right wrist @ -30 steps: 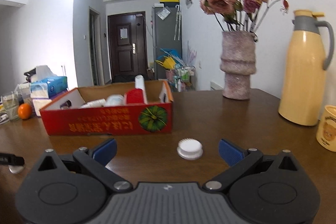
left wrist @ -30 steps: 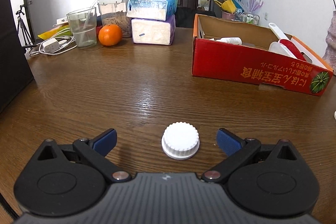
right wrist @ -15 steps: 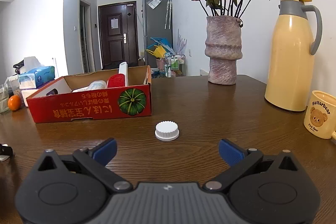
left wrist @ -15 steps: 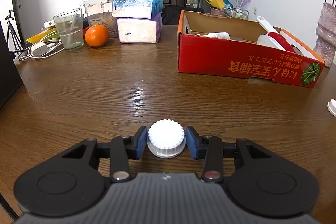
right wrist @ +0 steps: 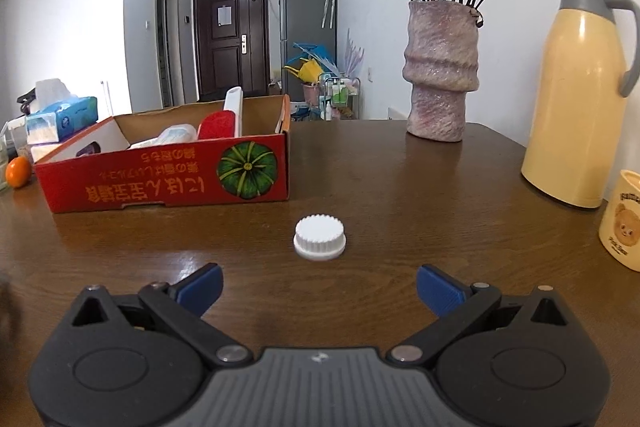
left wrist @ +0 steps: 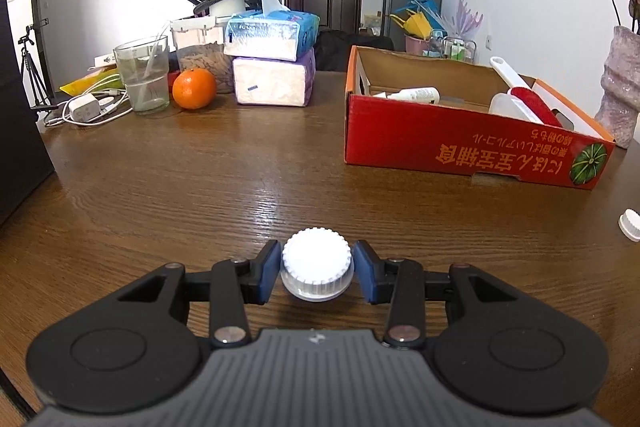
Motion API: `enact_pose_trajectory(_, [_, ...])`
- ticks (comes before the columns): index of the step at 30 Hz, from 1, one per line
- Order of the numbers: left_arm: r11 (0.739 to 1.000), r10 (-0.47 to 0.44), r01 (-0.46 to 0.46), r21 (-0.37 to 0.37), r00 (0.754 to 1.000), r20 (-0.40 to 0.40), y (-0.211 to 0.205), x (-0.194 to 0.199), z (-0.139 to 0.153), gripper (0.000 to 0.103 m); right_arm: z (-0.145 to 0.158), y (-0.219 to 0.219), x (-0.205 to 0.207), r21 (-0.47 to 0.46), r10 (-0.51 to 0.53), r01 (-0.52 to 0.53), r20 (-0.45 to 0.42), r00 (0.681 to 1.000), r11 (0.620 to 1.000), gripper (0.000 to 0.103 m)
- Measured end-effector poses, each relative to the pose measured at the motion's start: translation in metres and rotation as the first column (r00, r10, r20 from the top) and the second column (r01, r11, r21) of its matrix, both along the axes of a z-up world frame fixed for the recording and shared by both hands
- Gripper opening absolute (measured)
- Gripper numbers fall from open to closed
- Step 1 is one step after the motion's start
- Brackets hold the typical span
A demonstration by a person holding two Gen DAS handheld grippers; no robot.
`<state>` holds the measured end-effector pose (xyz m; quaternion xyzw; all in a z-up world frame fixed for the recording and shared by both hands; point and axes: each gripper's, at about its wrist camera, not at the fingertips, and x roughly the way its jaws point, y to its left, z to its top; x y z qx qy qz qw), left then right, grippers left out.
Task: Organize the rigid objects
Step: 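Grasp a white bottle cap with the left gripper while the right grasps another cap, then lift both white caps and carry them over the box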
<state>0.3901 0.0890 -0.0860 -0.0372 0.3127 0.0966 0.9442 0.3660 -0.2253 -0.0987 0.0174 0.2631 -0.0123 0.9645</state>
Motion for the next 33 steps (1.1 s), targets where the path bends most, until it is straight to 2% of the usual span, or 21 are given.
enact_pose_trajectory(2, [1.000, 0.002, -0.002, 0.004, 1.000, 0.005, 0.000, 0.000, 0.001, 0.041, -0.001, -0.002, 0.009, -0.004, -0.001, 0.001, -0.002, 1.000, 1.000, 0.101])
enact_pose_trajectory(5, [1.000, 0.003, -0.003, 0.006, 1.000, 0.009, 0.000, 0.000, 0.001, 0.041, -0.003, -0.002, 0.026, -0.005, 0.009, -0.010, -0.030, 1.000, 1.000, 0.094])
enact_pose_trajectory(7, [1.000, 0.004, -0.004, 0.006, 1.000, 0.011, 0.000, 0.000, 0.001, 0.041, -0.005, -0.002, 0.038, -0.007, -0.001, 0.001, -0.048, 0.999, 1.000, 0.084])
enact_pose_trajectory(11, [1.000, 0.005, -0.005, 0.008, 1.000, 0.012, 0.000, 0.000, 0.001, 0.041, -0.008, -0.002, 0.063, 0.003, -0.016, 0.016, -0.077, 0.997, 1.000, 0.077])
enact_pose_trajectory(15, [1.000, 0.014, -0.014, 0.007, 1.000, 0.011, 0.002, 0.001, 0.001, 0.041, -0.014, -0.004, 0.083, 0.025, -0.032, 0.036, -0.133, 0.991, 0.999, 0.058])
enact_pose_trajectory(16, [1.000, 0.016, -0.016, 0.006, 1.000, 0.011, 0.002, 0.002, 0.001, 0.041, -0.013, -0.004, 0.084, 0.022, -0.037, 0.040, -0.127, 0.991, 0.999, 0.044])
enact_pose_trajectory(17, [1.000, 0.018, -0.018, 0.005, 1.000, 0.011, 0.003, 0.002, 0.001, 0.041, -0.013, -0.003, 0.084, 0.025, -0.032, 0.035, -0.124, 0.992, 0.999, 0.039])
enact_pose_trajectory(22, [1.000, 0.022, -0.022, 0.002, 1.000, 0.015, 0.004, 0.001, 0.002, 0.041, -0.012, -0.004, 0.075, 0.053, -0.025, 0.031, -0.101, 0.995, 0.998, 0.039])
enact_pose_trajectory(26, [1.000, 0.022, -0.022, 0.003, 1.000, 0.017, 0.004, 0.001, 0.002, 0.041, -0.007, 0.003, 0.063, 0.035, -0.013, 0.014, -0.039, 0.999, 0.999, 0.039])
enact_pose_trajectory(33, [1.000, 0.028, -0.028, 0.011, 0.999, 0.043, 0.002, -0.001, 0.006, 0.041, 0.005, 0.033, 0.040, 0.027, 0.068, -0.069, 0.035, 0.997, 0.997, 0.039])
